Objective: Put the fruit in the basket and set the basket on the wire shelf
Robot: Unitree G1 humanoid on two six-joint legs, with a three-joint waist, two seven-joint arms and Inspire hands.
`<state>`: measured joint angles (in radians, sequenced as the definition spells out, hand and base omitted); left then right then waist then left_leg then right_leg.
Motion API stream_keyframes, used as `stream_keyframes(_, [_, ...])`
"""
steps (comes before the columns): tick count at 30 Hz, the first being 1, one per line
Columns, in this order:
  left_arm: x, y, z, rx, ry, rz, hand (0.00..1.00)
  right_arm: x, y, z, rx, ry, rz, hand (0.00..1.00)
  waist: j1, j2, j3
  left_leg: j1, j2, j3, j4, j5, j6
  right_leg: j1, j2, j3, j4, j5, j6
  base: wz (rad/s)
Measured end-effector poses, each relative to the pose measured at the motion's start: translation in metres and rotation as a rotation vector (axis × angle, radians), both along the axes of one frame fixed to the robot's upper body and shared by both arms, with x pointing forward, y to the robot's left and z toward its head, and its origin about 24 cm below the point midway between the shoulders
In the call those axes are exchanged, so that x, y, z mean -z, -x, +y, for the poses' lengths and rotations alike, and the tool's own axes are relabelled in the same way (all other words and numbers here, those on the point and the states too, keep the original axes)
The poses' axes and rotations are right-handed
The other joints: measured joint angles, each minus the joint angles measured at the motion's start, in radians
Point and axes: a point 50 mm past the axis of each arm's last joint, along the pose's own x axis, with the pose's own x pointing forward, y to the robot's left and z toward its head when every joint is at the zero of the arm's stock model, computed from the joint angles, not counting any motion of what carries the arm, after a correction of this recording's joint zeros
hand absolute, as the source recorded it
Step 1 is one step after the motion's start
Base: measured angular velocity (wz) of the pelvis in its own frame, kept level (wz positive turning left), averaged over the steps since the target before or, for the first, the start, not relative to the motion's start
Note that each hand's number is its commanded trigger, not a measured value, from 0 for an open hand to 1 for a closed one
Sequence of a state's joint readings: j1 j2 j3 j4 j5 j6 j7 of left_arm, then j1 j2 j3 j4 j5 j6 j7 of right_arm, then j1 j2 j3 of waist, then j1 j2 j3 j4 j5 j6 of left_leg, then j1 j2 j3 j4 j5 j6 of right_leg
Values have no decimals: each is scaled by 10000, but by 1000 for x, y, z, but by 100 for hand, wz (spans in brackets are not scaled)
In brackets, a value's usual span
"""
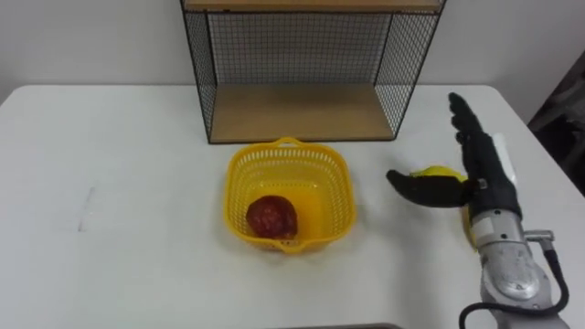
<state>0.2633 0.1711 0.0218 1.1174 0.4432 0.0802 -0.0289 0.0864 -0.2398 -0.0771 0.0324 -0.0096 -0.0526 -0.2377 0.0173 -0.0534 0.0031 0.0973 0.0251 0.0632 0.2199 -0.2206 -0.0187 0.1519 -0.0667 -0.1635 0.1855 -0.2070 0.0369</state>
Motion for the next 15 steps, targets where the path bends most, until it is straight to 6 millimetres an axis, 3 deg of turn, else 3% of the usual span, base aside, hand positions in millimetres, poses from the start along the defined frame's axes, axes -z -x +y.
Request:
stream_keyframes(7, [-2,3,6,-350,-176,-22,0,-7,7,-39,2526,-51,-563,0,35,-157,-37,7,1,148,3,2,3,-111,-7,111,0,-3,7,-5])
stream_keyframes(15, [-5,-4,10,-444,-361,-397,0,11,11,-50,3397,83,232,0,107,-220,-42,14,1,220,-75,2,3,-172,-7,205,32,-4,9,-3])
